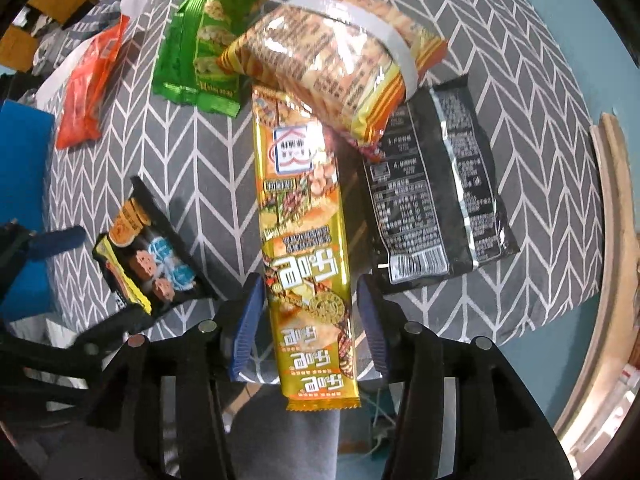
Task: Organize snacks
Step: 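Grasp the yellow wafer stick with the right tool while the left tool grasps the black snack packet, then lift and carry the yellow wafer stick and black packet over the box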
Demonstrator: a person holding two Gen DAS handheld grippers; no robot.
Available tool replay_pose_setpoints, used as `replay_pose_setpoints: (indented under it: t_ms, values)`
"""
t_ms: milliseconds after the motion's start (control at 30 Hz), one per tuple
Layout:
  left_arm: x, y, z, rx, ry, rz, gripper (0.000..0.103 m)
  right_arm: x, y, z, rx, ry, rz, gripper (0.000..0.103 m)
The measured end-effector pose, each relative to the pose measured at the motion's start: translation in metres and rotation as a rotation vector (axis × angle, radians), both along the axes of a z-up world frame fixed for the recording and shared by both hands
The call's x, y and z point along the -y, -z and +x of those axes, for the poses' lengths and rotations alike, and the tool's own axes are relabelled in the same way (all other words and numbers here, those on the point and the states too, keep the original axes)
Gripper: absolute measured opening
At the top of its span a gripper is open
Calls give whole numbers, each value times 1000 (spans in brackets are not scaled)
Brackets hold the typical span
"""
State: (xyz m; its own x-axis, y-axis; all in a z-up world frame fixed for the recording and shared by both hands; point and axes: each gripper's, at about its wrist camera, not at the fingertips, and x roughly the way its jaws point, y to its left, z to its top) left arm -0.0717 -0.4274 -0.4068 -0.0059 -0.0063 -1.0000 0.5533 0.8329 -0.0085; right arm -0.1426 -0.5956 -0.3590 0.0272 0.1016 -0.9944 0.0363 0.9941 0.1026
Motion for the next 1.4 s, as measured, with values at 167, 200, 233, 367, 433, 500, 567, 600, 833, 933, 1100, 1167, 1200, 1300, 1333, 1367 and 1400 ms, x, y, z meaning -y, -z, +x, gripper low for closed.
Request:
replay_pose_setpoints:
  t_ms: [167, 200, 233, 367, 433, 500, 567, 600, 833, 933, 1100, 1167, 1200, 1300, 1333, 1367, 1400]
  values:
    - [5, 10, 4, 3, -26, -6, 87, -4, -6, 19, 15, -17, -16, 48]
    - [5, 10, 5, 1, -35, -10, 87, -5, -6, 21, 18, -25, -24, 48]
    - [5, 10, 8, 1, -44, -13, 87, -10, -6, 31, 19, -30, -27, 48]
    - [-3, 11, 12, 11, -85, -47, 79, -21, 1, 46, 26, -46, -42, 48]
    - [-8, 8, 15, 11, -101, -63, 68, -29, 8, 57, 24, -50, -53, 48]
    - [-12, 3, 18, 30, -108, -62, 65, -35, 11, 64, 24, -57, -65, 48]
    - [-16, 1, 21, 37, -114, -63, 61, -40, 16, 69, 24, -75, -82, 45]
    - [-19, 0, 24, 33, -121, -64, 58, -43, 17, 75, 22, -83, -91, 37]
    - [-44, -18, 39, 42, -167, -73, 33, -59, 13, 84, 48, -107, -39, 30]
    - [-51, -20, 45, 33, -186, -65, 31, -48, 7, 88, 59, -38, 88, 30]
    - [-73, -20, 50, 46, -225, -43, 59, -30, -2, 94, 84, 28, 204, 30]
    - [-81, -19, 49, 41, -224, -33, 71, -11, -3, 91, 97, 65, 268, 30]
    - [-81, -20, 46, 42, -223, -29, 74, -9, -5, 90, 105, 78, 280, 30]
    - [-85, -19, 41, 41, -217, -33, 79, 2, -12, 89, 143, 100, 313, 30]
    - [-84, -19, 40, 40, -216, -32, 80, 1, -15, 81, 154, 100, 321, 30]
    - [-81, -18, 38, 40, -216, -30, 80, 0, -19, 80, 162, 97, 324, 30]
    - [-78, -17, 35, 41, -217, -27, 80, -1, -21, 78, 169, 93, 318, 30]
